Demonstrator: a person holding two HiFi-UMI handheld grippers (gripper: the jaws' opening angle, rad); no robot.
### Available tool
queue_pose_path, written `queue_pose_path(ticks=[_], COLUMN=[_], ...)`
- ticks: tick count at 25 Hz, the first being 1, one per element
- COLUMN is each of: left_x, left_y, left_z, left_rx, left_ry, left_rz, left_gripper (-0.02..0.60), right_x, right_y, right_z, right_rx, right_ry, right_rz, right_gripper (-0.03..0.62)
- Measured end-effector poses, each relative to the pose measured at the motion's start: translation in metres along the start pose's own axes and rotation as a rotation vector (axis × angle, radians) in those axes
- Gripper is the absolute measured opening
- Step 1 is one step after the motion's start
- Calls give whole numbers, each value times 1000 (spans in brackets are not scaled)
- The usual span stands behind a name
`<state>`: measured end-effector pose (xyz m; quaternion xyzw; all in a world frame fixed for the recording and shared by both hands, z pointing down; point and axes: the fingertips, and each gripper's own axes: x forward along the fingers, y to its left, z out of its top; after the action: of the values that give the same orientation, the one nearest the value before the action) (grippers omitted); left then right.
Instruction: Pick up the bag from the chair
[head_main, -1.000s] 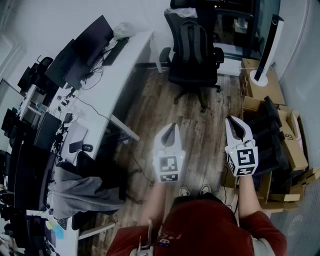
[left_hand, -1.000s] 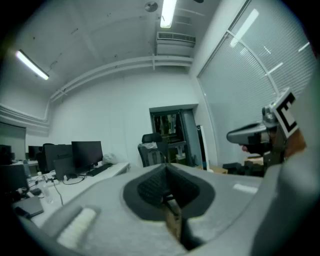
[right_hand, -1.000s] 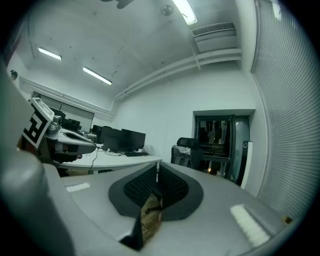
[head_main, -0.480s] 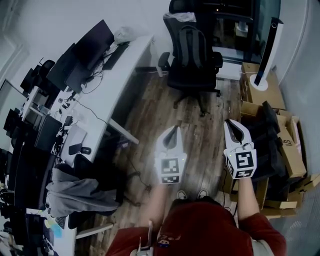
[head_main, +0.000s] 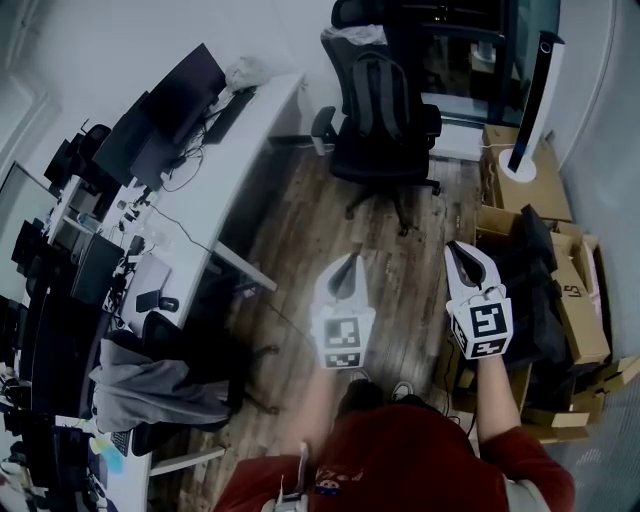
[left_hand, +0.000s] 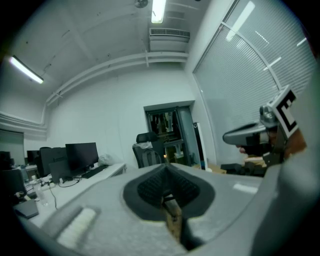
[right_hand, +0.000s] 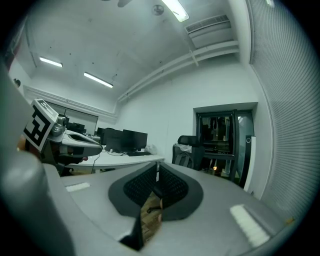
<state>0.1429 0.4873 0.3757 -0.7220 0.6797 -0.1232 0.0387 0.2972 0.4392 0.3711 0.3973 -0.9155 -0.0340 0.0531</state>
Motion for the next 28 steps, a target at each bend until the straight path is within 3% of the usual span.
queue_pose_path(ticks=[11,15,20,28], left_x=[40,61,95,154], left_y=[3,14,35,89], left_z=[-8,-11,-11,-13], left_rx=[-43,-25,-42,-31], left_ry=[-9,0,-26,-1], left_rz=[-13,-29,-41,-65], left_gripper=[-2,-2,-3,-2], right_x=[30,49,83,162], right_y=[-20,-26,-38,-45], right_z=[-14,-16,-15,-6], right_rx=[5,-6,-20,-38], right_ry=[36,49,62,78], right_rz=[-6,-23,-48,-79], right_gripper=[14,14,14,15])
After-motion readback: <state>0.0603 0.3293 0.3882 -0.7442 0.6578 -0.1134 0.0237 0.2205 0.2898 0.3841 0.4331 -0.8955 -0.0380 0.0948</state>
